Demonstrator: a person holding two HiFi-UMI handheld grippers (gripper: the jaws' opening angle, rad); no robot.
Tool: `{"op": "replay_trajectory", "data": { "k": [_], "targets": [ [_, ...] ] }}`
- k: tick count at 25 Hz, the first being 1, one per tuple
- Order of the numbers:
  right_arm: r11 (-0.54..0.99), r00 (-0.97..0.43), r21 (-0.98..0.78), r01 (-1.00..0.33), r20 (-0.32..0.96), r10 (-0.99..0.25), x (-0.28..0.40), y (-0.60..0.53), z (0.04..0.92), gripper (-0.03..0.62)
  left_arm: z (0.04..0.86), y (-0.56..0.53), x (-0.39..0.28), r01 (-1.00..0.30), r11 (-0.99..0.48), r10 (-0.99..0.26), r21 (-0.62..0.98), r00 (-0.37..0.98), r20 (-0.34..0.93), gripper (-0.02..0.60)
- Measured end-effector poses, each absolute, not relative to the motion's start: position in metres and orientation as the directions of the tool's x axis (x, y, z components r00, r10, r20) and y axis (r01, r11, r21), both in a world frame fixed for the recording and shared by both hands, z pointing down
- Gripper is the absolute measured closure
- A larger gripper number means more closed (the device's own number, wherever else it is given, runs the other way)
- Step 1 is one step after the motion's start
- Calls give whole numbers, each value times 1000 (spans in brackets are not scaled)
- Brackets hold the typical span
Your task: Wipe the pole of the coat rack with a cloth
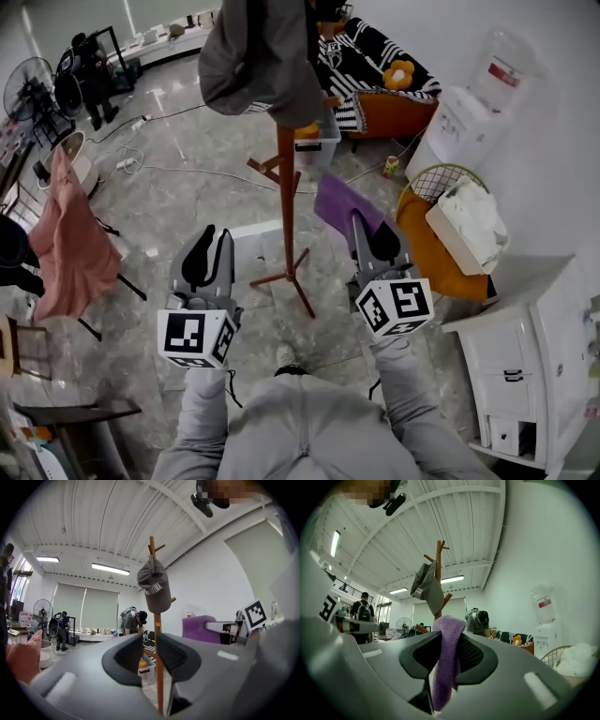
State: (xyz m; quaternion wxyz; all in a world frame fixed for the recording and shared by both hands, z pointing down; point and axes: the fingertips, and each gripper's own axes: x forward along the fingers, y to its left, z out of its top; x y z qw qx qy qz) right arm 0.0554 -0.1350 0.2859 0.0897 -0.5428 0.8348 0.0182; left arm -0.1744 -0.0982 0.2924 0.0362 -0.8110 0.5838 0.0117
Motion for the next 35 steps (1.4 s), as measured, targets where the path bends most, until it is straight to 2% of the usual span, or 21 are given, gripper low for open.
{"op": "replay_trajectory", "data": {
  "k": [8, 12, 22, 26, 35],
  "targets": [
    [320, -343, 136, -938, -213, -915, 19, -199, 261, 514, 301, -152, -213, -944, -330, -942, -20, 331, -60, 492],
    [318, -364, 231, -920, -198, -910, 0, -213, 256, 514, 309, -168, -221, -942, -337, -940, 0, 337, -48, 491],
    [450, -499, 268, -852, -158, -852, -40, -235, 268, 514, 316, -186, -234, -944, -328, -943, 26, 326, -60, 492],
    [511, -567, 329, -794, -96, -818, -56, -238, 270, 514, 313, -188, -231, -947, -319, -946, 23, 317, -60, 492],
    [546, -588, 310, -778, -57, -807, -66, -247, 292, 514, 321, -187, -237, -958, -286, -958, 24, 285, -23, 492]
  ]
}}
